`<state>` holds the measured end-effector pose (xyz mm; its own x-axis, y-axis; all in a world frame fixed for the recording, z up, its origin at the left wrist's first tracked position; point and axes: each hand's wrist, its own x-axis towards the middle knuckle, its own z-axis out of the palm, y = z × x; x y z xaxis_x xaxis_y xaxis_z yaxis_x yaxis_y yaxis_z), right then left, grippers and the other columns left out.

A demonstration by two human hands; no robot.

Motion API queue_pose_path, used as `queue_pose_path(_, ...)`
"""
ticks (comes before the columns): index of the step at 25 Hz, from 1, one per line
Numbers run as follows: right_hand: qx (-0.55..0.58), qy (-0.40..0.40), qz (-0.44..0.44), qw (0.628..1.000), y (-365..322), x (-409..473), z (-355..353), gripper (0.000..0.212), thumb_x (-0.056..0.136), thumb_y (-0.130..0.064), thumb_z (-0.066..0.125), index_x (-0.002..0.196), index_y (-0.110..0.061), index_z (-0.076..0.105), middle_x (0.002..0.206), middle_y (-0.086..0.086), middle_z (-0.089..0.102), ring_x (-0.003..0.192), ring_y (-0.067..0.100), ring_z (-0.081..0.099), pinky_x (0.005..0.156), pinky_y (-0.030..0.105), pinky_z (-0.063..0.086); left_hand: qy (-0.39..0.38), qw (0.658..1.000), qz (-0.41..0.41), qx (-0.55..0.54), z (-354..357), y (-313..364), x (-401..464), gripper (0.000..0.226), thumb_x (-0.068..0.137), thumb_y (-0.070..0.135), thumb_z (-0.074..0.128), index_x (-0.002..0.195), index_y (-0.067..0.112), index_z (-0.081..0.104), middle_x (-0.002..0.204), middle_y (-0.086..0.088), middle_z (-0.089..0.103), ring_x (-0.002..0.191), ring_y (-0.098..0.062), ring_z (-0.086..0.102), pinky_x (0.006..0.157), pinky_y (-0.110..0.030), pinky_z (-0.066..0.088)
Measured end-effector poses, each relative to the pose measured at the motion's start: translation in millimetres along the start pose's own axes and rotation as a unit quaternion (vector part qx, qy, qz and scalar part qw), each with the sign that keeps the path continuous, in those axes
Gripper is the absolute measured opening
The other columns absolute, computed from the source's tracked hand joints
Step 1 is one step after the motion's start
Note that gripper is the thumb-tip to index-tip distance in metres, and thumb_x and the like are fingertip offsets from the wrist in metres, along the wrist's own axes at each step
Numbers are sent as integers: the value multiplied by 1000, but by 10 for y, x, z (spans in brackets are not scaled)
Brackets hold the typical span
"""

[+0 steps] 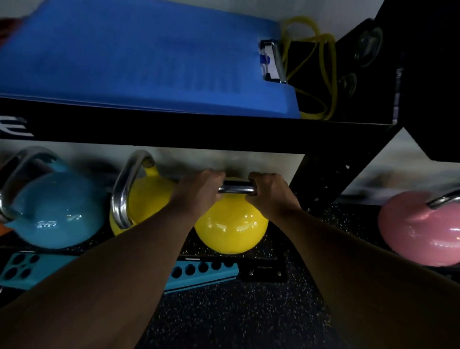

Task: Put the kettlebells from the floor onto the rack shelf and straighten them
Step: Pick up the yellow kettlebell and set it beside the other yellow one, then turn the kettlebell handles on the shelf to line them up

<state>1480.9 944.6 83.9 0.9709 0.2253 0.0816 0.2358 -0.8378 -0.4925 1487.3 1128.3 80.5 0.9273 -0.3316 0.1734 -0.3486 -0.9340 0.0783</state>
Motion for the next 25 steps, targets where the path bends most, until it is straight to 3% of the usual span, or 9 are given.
queue_pose_path(3, 13, -12, 15, 1000, -16, 68, 40, 19, 79, -9, 67, 98, -11, 65, 79, 10, 60, 73, 30, 61, 58, 27, 35, -1, 1000, -15, -11, -8, -46, 62, 23, 77, 23, 76, 94, 14, 63, 96, -11, 71, 89, -33, 66, 63, -33, 35)
queue_pose_path(9, 37, -30, 30, 998, 150, 234, -4, 27, 89, -18, 63, 111, -5, 55, 99, 20, 61, 79, 31, 57, 60, 34, 41, -74, 990, -84, -82, 34, -86, 329, 19, 85, 20, 69, 95, 7, 61, 99, -18, 67, 97, -36, 62, 76, -41, 46)
queue_pose_path(14, 24, -22, 30, 999, 152, 180, 6, 32, 92, -21, 63, 119, -7, 53, 107, 17, 58, 86, 23, 52, 68, 26, 34, -6, 987, -92, -134, 79, -15, 178, 26, 90, 16, 60, 112, 8, 50, 105, -16, 60, 96, -34, 60, 71, -43, 51)
queue_pose_path(18, 33, -5, 10, 999, 64, 42, -130, 42, 90, -24, 65, 127, -12, 50, 118, 15, 55, 105, 30, 58, 82, 34, 49, 8, 993, -56, -105, -14, 13, 28, 48, 79, 17, 70, 118, 20, 43, 113, -9, 49, 103, -30, 50, 70, -41, 48)
queue_pose_path(21, 31, -2, -4, 999, 60, -167, -281, 46, 91, -27, 64, 132, -18, 45, 124, 13, 51, 113, 30, 56, 91, 40, 51, -4, 998, -42, -36, -124, 124, -98, 73, 77, 28, 73, 139, 22, 35, 139, -11, 40, 127, -35, 39, 95, -50, 43)
queue_pose_path(23, 32, -1, -2, 999, 103, -335, -391, 48, 92, -28, 63, 135, -20, 44, 126, 12, 49, 113, 30, 55, 86, 33, 46, -35, 998, -53, 6, -175, 238, -178, 92, 78, 34, 72, 152, 22, 18, 155, -12, 24, 141, -35, 22, 111, -52, 29)
queue_pose_path(25, 35, -7, -9, 999, 180, -614, -542, 45, 91, -28, 62, 133, -21, 46, 125, 11, 51, 110, 29, 56, 83, 29, 42, -45, 996, -67, 32, -212, 453, -304, 96, 78, 36, 72, 153, 22, 13, 157, -13, 19, 142, -35, 18, 114, -53, 23)
